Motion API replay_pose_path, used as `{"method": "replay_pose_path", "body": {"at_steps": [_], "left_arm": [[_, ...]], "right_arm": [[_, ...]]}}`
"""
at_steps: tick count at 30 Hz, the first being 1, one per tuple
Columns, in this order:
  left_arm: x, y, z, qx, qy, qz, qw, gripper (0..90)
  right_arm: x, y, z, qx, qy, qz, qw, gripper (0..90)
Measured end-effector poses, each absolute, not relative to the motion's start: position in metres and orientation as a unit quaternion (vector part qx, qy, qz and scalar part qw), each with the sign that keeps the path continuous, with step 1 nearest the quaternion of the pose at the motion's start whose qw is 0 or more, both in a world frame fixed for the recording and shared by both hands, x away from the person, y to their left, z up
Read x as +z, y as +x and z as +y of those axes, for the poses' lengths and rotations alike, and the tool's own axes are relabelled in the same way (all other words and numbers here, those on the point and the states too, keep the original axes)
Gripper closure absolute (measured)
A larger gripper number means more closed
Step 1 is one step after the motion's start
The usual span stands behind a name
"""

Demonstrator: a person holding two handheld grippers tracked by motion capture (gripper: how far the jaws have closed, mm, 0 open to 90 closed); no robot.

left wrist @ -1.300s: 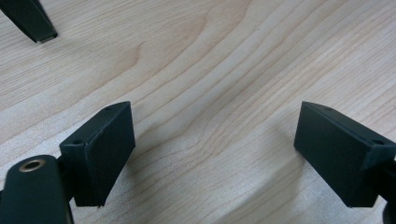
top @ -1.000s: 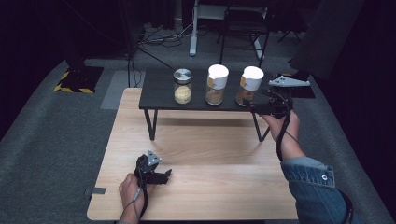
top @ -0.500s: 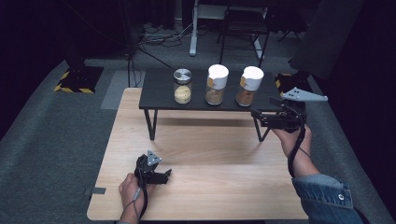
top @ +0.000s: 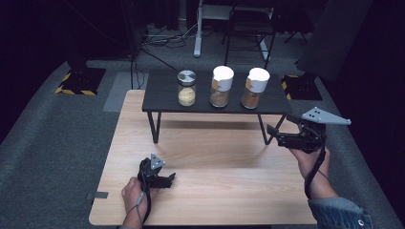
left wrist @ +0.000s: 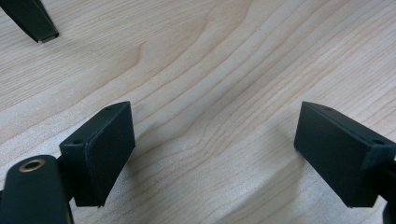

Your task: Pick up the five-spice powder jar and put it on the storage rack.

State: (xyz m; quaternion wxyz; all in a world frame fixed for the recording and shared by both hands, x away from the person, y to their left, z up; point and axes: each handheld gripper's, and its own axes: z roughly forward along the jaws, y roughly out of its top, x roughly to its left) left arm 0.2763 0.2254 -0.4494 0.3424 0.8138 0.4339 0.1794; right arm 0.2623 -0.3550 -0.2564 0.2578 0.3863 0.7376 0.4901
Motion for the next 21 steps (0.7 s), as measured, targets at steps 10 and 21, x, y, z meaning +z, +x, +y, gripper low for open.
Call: {"method": "replay_pose_path", "body": {"at_steps": [10, 21], "left_arm": [[-0.449, 0.276, 0.225, 0.18, 0.814, 0.433, 0.342, 12.4], [-0.449, 0.276, 0.225, 0.18, 0.814, 0.433, 0.342, 12.4]], "right_arm": [[-0.29, 0.257, -0.362, 0.493, 0.379, 0.745, 0.239, 8.7], [-0.32, 0.253, -0.362, 0.483, 0.389, 0.75, 0.23, 7.1]]}}
